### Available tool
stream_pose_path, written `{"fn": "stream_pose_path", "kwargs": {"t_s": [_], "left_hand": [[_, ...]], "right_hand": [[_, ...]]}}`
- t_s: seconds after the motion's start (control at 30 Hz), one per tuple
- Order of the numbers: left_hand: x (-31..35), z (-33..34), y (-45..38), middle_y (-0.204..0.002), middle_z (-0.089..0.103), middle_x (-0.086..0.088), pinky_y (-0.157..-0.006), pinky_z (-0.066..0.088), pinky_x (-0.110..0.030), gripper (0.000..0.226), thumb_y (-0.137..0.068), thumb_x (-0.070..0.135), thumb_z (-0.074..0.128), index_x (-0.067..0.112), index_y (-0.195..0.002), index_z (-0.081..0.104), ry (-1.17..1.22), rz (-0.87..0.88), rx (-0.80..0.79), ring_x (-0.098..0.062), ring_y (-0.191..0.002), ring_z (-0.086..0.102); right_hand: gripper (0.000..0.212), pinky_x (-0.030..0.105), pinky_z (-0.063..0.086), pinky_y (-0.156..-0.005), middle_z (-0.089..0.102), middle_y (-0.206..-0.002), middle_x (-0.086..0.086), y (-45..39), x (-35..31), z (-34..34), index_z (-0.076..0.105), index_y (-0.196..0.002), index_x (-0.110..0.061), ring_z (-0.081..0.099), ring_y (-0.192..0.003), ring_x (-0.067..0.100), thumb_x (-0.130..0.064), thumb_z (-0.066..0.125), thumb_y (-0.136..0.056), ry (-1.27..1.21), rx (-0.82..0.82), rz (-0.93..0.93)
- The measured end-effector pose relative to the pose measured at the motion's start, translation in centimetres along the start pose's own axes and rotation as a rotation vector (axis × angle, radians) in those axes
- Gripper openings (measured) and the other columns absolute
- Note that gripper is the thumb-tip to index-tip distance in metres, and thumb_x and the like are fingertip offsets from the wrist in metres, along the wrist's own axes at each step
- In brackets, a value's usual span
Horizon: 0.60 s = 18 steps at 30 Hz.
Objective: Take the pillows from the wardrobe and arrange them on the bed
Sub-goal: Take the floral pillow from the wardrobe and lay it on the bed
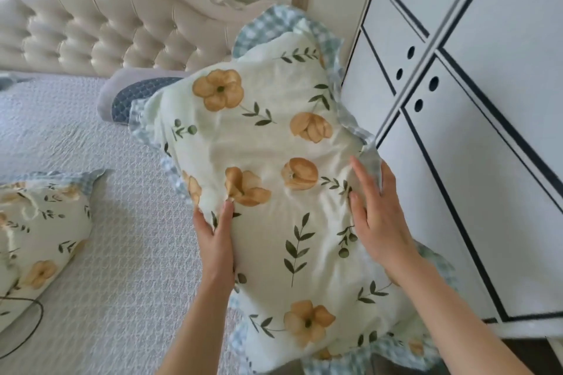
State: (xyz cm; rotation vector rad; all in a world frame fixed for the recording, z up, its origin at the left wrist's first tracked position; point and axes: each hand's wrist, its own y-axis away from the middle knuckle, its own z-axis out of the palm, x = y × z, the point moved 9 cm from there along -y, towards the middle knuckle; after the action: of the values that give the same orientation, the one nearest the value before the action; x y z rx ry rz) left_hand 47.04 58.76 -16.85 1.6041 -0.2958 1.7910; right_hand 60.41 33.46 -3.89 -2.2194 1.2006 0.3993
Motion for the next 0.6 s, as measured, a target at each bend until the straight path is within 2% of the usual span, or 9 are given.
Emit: {"fn": "stream_pose_path", "kwargs": {"t_s": [0.07,0.2,0.3,0.43,0.53,0.6], "left_hand": [[0.6,0.6,-1.1,-0.147,0.048,0.008,-0.107,0.045,-0.049,0.092,-0.07,0.068,0.071,0.039,-0.149,0.032,-0.046,0.049,0.029,-0.015,-0.131,0.051],[1.5,2.2,-3.1,-0.149,0.039,0.002,-0.109,0.04,-0.054,0.096,-0.066,0.075,0.066,0.047,-0.149,0.028,-0.24,0.095,0.19,-0.021,-0.136,0.044],[2.0,5.8,-5.6,-0.147,0.031,-0.002,-0.105,0.04,-0.051,0.098,-0.066,0.075,0.065,0.059,-0.147,0.012,-0.441,0.149,0.14,-0.023,-0.128,0.043],[2.9,10.7,-9.1,-0.16,0.013,-0.002,-0.107,0.039,-0.052,0.098,-0.067,0.072,0.064,0.068,-0.143,0.002,-0.622,0.248,0.093,-0.026,-0.143,0.031],[3.2,13.6,-11.8,-0.163,0.009,0.004,-0.108,0.036,-0.054,0.097,-0.067,0.076,0.059,0.063,-0.146,0.004,-0.691,0.268,0.121,-0.022,-0.148,0.021],[2.9,14.7,-14.2,-0.162,0.014,0.002,-0.105,0.041,-0.058,0.097,-0.068,0.076,0.06,0.059,-0.148,0.007,-0.697,0.245,0.144,-0.025,-0.146,0.024]], "right_hand": [[0.055,0.054,0.039,-0.105,0.01,-0.158,0.003,-1.2,1.1,1.9,0.009,-0.148,-0.052,0.018,-0.145,0.025,-0.043,0.027,-0.097,-0.015,-0.046,0.007],[0.055,0.053,0.042,-0.104,0.015,-0.157,0.006,-4.2,4.2,5.4,0.008,-0.148,-0.052,0.026,-0.143,0.025,-0.046,0.028,-0.097,-0.111,-0.11,0.018],[0.055,0.049,0.044,-0.103,0.018,-0.155,0.004,-7.5,7.1,7.2,0.011,-0.148,-0.05,0.03,-0.14,0.022,-0.044,0.031,-0.097,-0.164,-0.121,0.034],[0.054,0.048,0.05,-0.096,0.024,-0.15,0.001,-12.9,11.0,8.9,0.016,-0.148,-0.045,0.04,-0.132,0.022,-0.044,0.031,-0.097,-0.198,-0.162,0.074],[0.053,0.047,0.05,-0.095,0.029,-0.146,0.0,-16.8,13.3,10.0,0.019,-0.148,-0.043,0.044,-0.127,0.021,-0.047,0.029,-0.096,-0.2,-0.193,0.085],[0.052,0.044,0.049,-0.097,0.032,-0.143,0.0,-19.4,14.5,11.2,0.019,-0.147,-0.044,0.044,-0.125,0.018,-0.046,0.03,-0.097,-0.203,-0.215,0.084]]}}
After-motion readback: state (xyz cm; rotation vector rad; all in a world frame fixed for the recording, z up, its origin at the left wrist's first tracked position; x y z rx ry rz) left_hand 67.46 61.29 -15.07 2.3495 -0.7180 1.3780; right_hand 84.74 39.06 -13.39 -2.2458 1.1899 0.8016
